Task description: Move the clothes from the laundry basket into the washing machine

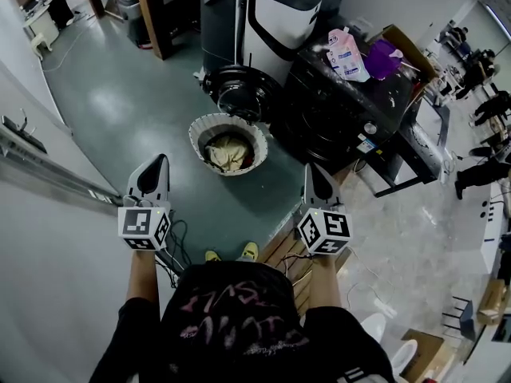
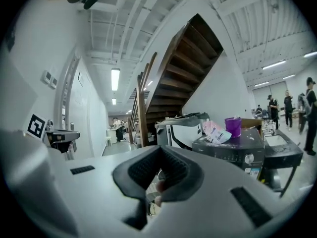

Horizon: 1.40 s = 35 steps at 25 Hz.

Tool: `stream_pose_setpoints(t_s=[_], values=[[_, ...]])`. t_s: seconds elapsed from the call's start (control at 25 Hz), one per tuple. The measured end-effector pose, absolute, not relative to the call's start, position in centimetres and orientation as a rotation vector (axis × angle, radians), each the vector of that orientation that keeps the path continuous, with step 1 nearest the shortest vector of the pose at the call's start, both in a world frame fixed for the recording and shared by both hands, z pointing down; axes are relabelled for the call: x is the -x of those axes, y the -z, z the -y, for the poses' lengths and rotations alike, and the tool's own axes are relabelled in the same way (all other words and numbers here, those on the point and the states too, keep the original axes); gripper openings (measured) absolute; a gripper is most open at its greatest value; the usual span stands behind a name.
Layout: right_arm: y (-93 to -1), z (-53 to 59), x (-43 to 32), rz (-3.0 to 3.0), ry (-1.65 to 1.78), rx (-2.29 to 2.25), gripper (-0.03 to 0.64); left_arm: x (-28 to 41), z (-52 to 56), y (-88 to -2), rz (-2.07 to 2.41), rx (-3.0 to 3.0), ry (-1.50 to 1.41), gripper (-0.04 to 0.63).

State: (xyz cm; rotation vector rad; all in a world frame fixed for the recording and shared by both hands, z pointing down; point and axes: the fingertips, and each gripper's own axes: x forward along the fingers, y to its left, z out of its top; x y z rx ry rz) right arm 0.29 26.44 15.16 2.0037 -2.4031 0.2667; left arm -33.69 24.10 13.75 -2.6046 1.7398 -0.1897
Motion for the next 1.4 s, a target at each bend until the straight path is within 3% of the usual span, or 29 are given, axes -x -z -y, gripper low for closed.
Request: stream_pose_setpoints(t_s=[0.24,0.4,0.64,0.8,1.4], values=[[-15.1,-26.7,-0.8,2.401,-0.265,-2.022,0.08,32.8,-24.1,-13.8,-1.726,2.619,0.21,0.015],[-14.8,-26.7,-0.6,2.426,-0.261,-2.007,0.152,32.7,-24.0,-13.8,-1.71,2.637,0.225,0.056],[-15.0,-26.5,-0.6,2.446,-0.279,-1.988,0.237,32.5,-23.9,-14.0,-1.703,2.652,0.235,0.201],[-15.2,-26.5,-0.7,2.456,-0.29,-1.977,0.288,32.3,-23.9,-14.0,-1.705,2.659,0.236,0.25],[-16.0,-25.5,-4.3,2.484,-0.326,-2.006,0.29,28.4,-23.0,-14.4,-1.675,2.672,0.275,0.27]])
